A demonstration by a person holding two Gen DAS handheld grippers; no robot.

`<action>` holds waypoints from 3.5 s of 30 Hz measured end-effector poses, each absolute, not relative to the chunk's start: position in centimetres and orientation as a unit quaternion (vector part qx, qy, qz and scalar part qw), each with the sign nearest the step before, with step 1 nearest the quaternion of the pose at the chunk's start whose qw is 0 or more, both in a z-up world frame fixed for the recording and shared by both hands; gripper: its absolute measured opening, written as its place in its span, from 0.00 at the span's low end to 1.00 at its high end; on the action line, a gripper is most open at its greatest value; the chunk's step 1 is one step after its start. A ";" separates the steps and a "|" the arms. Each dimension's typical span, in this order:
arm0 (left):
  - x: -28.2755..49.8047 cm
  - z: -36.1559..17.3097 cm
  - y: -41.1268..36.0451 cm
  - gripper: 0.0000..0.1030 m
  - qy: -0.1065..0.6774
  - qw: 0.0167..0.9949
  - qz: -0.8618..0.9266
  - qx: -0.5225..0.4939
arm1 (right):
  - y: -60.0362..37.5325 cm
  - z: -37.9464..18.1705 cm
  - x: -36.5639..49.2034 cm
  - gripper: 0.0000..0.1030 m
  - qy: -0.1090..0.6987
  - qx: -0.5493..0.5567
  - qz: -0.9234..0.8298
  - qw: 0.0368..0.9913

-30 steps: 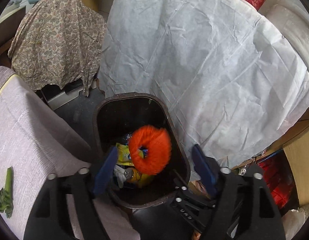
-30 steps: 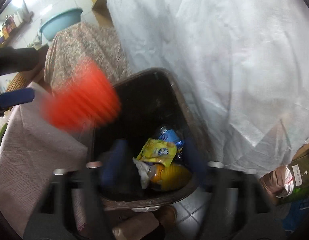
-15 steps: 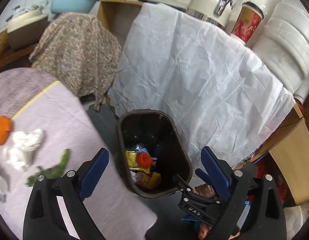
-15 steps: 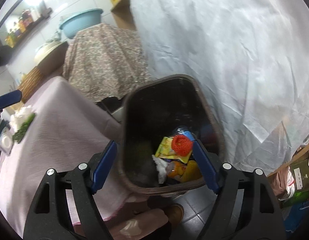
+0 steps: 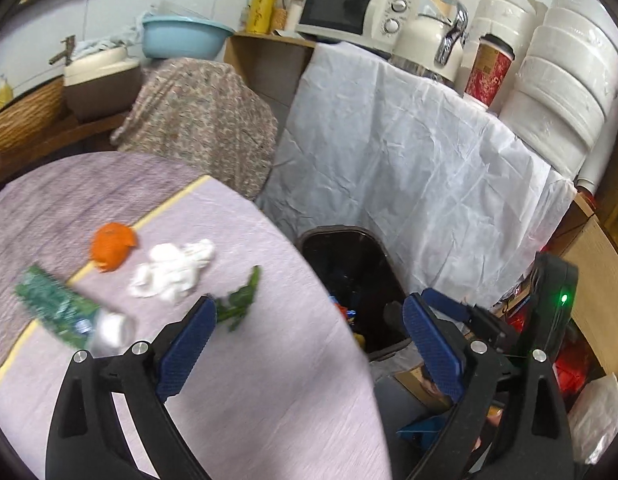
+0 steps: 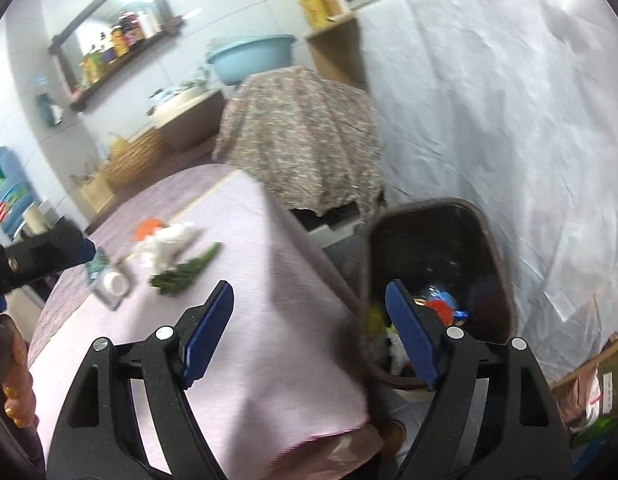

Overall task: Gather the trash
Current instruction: 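Move both tools back over the table, then grasp the green drink carton with the right tool while the left tool grasps the orange peel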

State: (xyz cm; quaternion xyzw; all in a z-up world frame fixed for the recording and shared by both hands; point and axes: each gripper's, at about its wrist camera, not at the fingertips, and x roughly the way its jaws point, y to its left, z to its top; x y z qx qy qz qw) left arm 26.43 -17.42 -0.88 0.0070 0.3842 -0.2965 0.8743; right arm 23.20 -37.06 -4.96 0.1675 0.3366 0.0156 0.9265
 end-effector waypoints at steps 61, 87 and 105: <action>26.6 -4.4 7.8 0.92 0.399 0.908 -0.095 -0.083 | -5.8 -4.8 36.5 0.52 0.392 -0.245 0.283 0.841; 41.6 -6.9 -7.5 0.76 0.454 0.880 -0.135 0.003 | -26.9 0.6 31.5 0.51 0.332 -0.011 0.146 0.932; 39.2 -6.2 -5.0 0.20 0.428 0.893 -0.129 -0.049 | -31.9 -0.8 28.2 0.51 0.308 0.078 0.109 0.942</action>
